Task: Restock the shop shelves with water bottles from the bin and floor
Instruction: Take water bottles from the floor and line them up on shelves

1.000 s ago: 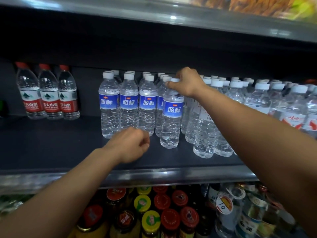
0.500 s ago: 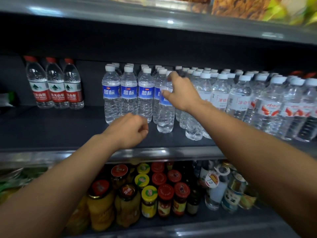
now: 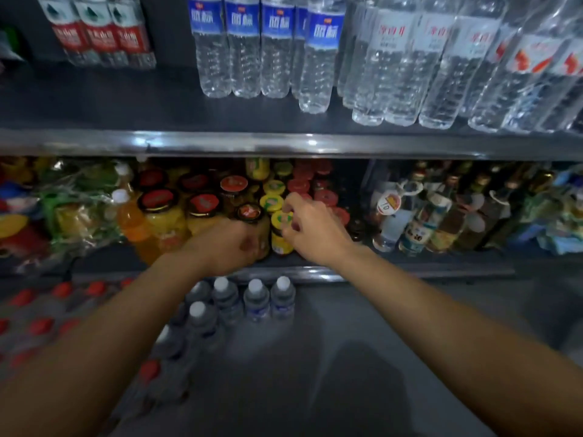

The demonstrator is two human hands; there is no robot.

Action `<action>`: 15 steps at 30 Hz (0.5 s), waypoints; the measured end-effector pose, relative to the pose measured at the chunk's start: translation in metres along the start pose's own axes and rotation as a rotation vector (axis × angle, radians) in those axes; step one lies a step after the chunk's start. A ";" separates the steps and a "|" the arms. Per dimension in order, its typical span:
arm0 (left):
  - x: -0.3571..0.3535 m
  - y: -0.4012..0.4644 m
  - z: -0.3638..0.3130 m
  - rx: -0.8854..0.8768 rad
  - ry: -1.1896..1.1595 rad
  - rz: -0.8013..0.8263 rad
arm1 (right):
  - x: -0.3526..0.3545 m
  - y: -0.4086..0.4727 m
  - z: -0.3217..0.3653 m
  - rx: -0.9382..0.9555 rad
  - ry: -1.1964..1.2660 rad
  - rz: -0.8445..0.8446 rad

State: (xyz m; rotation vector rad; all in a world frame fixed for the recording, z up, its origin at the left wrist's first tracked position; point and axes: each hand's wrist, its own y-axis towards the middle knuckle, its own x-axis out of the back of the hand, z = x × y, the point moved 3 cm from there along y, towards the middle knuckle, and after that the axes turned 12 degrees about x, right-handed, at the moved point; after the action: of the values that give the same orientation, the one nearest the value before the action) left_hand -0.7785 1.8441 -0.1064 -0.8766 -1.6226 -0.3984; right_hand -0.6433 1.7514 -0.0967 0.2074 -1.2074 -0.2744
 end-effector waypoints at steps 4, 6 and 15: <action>-0.071 -0.011 0.005 0.041 -0.024 0.152 | -0.053 -0.044 -0.011 -0.077 0.059 0.134; -0.106 -0.017 0.004 0.062 -0.021 0.226 | -0.078 -0.065 -0.017 -0.115 0.071 0.203; -0.226 -0.043 0.005 0.106 -0.007 0.517 | -0.171 -0.150 -0.035 -0.215 0.062 0.542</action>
State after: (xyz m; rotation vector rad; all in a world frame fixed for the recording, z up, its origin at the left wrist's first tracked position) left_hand -0.8069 1.7466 -0.3127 -1.1706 -1.3449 0.0526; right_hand -0.6812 1.6635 -0.3058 -0.2958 -1.1184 0.0768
